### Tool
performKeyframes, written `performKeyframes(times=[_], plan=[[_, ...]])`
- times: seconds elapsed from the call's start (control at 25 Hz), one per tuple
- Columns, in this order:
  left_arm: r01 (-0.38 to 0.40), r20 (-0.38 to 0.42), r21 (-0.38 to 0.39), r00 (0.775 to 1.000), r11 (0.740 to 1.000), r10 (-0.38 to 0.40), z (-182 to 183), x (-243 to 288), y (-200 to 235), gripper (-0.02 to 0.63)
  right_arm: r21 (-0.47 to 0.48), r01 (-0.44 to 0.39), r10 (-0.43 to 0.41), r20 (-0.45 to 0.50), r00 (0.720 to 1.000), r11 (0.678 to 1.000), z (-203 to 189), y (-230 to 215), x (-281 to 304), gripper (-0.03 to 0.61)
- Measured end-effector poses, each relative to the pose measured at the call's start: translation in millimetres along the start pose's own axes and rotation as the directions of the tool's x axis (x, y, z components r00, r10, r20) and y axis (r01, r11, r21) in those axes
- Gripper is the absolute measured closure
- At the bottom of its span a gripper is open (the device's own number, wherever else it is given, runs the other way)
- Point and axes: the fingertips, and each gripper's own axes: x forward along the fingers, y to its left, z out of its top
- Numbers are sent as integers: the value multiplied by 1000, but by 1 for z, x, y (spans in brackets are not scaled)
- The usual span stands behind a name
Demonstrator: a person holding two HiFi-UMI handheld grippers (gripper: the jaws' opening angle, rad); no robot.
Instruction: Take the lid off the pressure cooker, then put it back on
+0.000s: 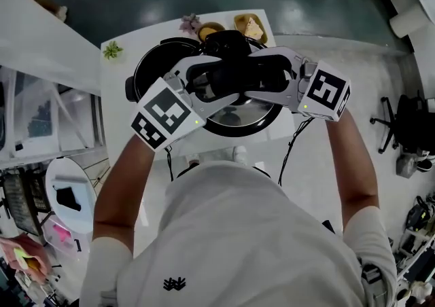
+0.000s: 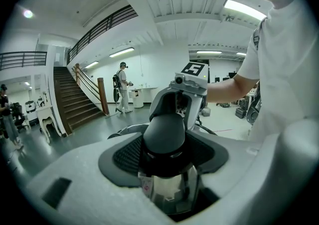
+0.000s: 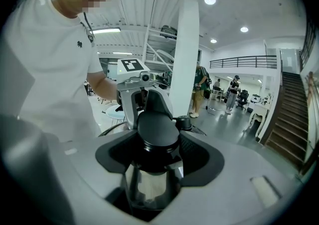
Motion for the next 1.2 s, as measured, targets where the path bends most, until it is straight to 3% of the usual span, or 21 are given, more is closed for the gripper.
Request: performKeyframes(times=[0.68, 1.2], plan=[[18, -20, -22, 1000, 1000, -19, 15, 90, -48, 339, 8, -10, 10, -2, 1000, 1000, -65, 8, -79, 304], [33, -56, -59, 998, 998, -36, -23, 131, -74, 339, 75, -29, 30, -3, 1000, 997, -125, 26, -83, 304]])
